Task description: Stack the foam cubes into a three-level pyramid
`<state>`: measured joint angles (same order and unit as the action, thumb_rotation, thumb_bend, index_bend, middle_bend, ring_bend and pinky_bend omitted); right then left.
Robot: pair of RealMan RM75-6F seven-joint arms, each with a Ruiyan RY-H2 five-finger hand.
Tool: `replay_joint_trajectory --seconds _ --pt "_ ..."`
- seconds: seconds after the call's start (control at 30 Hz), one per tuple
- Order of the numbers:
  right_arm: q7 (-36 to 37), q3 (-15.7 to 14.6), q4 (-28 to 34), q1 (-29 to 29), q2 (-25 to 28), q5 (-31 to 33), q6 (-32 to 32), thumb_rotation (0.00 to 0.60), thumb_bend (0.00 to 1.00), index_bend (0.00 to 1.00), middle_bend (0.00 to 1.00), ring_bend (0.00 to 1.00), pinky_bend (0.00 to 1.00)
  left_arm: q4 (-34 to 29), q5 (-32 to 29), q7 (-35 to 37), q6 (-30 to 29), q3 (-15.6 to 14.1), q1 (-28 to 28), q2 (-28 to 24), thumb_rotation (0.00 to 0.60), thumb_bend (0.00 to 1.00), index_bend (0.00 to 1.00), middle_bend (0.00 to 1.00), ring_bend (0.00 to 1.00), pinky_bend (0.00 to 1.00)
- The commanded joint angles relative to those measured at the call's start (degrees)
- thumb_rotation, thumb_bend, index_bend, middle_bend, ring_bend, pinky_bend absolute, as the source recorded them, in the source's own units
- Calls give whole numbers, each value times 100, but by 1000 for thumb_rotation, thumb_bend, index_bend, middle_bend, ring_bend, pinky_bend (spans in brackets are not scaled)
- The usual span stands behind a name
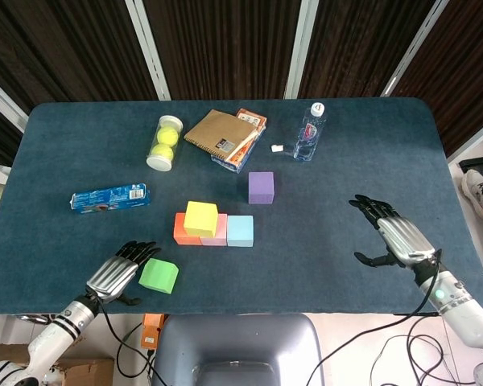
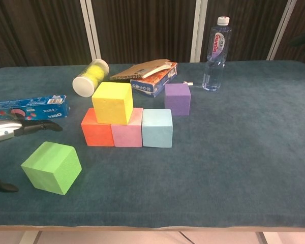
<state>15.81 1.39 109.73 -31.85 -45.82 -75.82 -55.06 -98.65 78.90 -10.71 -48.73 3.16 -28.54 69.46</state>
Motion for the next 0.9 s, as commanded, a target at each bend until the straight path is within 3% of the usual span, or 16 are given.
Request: replay_joint_trajectory --seconds 0.03,0.33,0.53,0.73,0.9 --pt "85 27 -73 30 -1 -66 63 600 207 0 0 0 0 121 -124 77 127 29 -125 148 600 107 96 0 0 41" --pt "340 38 -176 50 119 -304 312 600 207 0 0 0 0 403 -306 96 178 68 -321 495 600 106 243 24 0 42" --pt "527 70 -216 138 194 -440 293 600 206 0 0 0 0 503 -584 0 146 89 -398 692 600 94 406 93 12 42" --pt "716 108 -377 183 141 -537 310 600 206 0 0 0 0 223 -956 55 96 148 -414 730 600 95 457 144 42 50" --pt "1028 147 -580 203 117 -596 348 600 206 0 0 0 0 -110 -1152 36 -56 237 -446 755 600 102 468 209 97 153"
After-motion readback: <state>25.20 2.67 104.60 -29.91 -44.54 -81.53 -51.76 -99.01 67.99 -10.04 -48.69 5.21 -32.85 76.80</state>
